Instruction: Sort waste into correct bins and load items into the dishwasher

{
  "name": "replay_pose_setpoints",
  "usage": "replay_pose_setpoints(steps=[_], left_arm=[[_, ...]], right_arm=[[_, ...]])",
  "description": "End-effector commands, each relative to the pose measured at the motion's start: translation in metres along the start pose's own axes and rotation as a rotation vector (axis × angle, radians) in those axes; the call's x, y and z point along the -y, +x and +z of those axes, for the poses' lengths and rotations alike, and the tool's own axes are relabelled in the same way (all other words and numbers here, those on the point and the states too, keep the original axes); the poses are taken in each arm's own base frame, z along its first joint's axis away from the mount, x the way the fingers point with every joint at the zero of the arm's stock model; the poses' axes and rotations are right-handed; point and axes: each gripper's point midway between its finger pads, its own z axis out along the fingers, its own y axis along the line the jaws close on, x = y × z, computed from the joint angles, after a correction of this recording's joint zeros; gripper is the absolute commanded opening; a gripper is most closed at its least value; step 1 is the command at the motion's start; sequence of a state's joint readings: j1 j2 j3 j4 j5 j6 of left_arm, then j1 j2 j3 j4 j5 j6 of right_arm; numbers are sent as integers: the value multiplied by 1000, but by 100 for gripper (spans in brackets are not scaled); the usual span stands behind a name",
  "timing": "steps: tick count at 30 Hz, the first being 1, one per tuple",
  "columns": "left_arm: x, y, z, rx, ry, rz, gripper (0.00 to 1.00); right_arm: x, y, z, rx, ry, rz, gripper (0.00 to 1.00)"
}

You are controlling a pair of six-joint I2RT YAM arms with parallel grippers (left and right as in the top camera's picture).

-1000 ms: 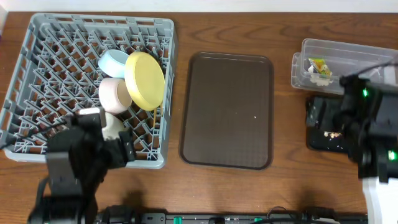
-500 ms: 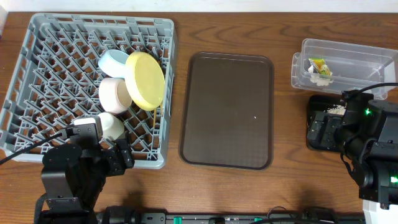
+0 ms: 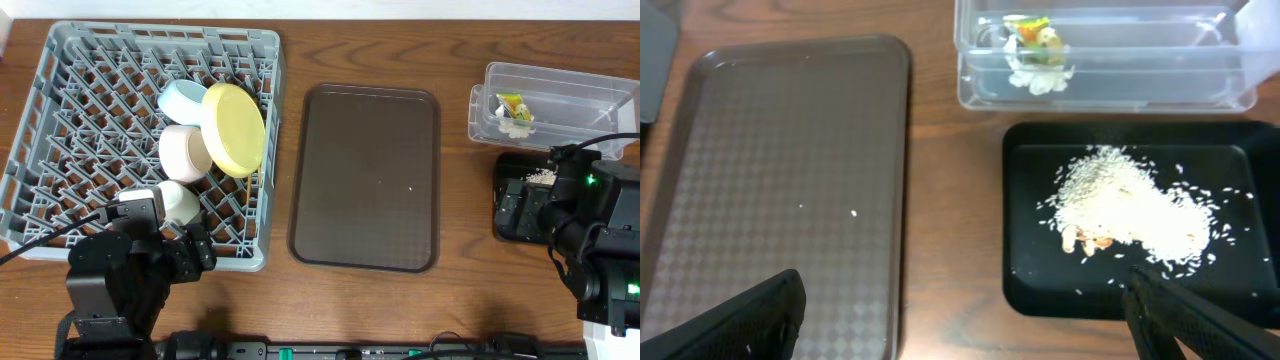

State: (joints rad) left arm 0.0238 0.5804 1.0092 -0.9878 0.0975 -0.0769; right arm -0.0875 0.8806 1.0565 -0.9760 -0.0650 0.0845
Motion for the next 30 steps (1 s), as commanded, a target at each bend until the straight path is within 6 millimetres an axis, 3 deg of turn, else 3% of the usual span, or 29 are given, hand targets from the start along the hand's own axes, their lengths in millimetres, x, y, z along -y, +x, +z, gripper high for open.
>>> replay_pose_setpoints(steps=[1,5,11,18,30], left_arm=[[-1,1,1,0,-9,16,89],[-2,1,1,-1,-9,16,89],[-2,1,1,-1,-9,16,89],[-2,1,1,-1,-9,16,89],[-2,1,1,-1,-9,16,89]], right_arm=[[4,-4,-1,25,31,-30,99],[3,-14,-7,97,30,-52,99],[-2,-27,-25,345,2,-68,99],[-8,-6,-36,625,-44,-93,99],[-18,14,-14,928,-126,-110,99]])
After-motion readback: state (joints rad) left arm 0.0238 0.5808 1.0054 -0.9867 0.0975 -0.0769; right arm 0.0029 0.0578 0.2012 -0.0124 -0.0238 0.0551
